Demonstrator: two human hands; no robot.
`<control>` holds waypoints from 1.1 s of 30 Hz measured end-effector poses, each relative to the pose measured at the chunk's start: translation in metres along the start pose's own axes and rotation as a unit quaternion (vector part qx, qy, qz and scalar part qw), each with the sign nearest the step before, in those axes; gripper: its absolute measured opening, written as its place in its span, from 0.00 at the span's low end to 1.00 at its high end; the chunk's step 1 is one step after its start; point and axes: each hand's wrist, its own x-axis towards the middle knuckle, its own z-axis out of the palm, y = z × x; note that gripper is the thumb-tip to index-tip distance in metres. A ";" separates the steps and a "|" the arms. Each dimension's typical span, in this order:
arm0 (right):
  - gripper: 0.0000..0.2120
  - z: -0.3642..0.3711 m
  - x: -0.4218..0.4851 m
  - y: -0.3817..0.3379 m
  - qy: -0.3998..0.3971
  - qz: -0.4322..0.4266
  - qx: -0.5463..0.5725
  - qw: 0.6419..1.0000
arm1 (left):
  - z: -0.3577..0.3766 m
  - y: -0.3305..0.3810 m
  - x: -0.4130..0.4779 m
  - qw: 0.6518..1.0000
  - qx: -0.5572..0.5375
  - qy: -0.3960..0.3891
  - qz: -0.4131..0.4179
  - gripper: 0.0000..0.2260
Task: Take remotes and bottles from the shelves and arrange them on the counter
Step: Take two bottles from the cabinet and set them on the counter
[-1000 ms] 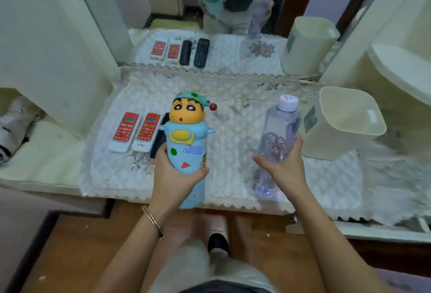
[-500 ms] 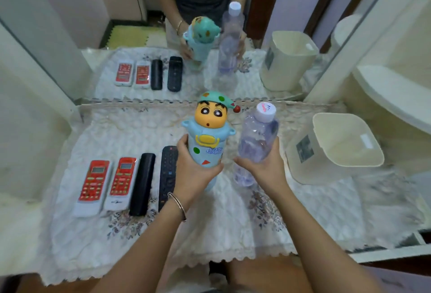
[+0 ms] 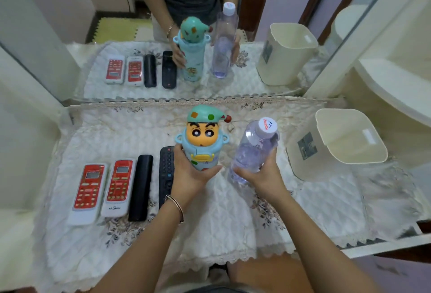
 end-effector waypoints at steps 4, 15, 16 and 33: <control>0.38 -0.006 -0.004 0.012 -0.070 0.024 -0.049 0.996 | -0.014 -0.012 -0.002 0.996 0.019 -0.090 0.004 0.31; 0.31 0.017 -0.006 0.015 0.026 0.020 -0.064 0.997 | -0.015 -0.007 -0.014 0.996 0.069 -0.054 0.010 0.29; 0.32 0.019 -0.006 0.015 0.033 0.016 -0.069 0.997 | -0.013 -0.005 -0.016 0.996 0.070 -0.045 0.012 0.29; 0.33 -0.017 -0.046 0.038 -0.026 0.114 -0.103 0.988 | -0.028 0.007 -0.059 0.985 0.158 -0.033 -0.055 0.34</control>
